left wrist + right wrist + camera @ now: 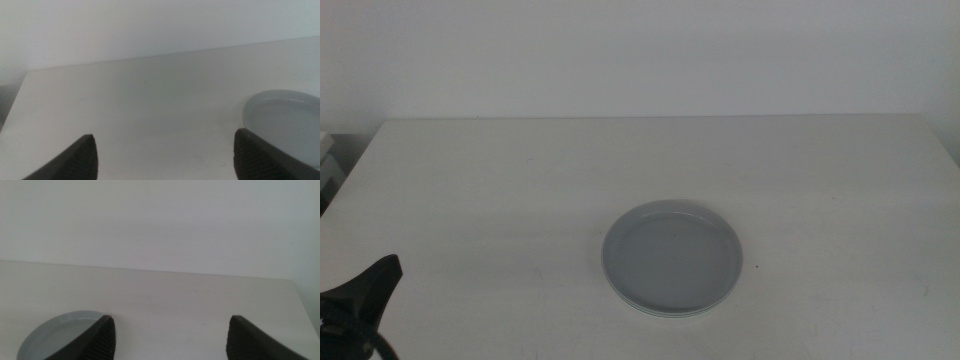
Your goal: Stack the three bowls on top of each other.
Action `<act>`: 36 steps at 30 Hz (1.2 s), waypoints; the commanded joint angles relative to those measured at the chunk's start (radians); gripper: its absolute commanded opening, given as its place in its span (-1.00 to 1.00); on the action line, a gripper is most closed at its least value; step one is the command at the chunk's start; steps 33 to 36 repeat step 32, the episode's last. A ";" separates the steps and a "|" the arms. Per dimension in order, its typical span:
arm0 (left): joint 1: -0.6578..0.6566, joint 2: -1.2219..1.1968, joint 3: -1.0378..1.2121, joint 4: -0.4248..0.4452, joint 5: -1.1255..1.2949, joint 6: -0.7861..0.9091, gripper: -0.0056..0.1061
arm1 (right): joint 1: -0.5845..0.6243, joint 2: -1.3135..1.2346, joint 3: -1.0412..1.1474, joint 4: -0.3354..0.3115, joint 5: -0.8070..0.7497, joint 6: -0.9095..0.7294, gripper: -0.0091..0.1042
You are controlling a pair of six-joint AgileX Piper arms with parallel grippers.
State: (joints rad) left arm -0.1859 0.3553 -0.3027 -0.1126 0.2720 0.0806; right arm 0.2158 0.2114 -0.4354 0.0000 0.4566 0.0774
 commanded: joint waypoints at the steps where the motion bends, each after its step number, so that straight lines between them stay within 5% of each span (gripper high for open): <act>1: -0.001 -0.007 -0.015 -0.004 -0.078 -0.016 0.78 | -0.005 0.011 -0.021 -0.012 -0.084 -0.008 0.15; 12: 0.171 -0.240 0.179 0.066 -0.078 -0.016 0.78 | -0.123 -0.056 0.163 0.000 -0.085 -0.009 0.15; 17: 0.175 -0.361 0.269 0.073 -0.078 -0.016 0.78 | -0.183 -0.187 0.291 -0.065 -0.087 -0.009 0.15; 23: 0.175 -0.382 0.329 0.059 -0.014 -0.016 0.78 | -0.203 -0.248 0.459 -0.048 -0.132 -0.009 0.15; 36: 0.175 -0.382 0.329 0.037 0.009 -0.016 0.78 | -0.203 -0.248 0.457 -0.043 -0.137 -0.009 0.15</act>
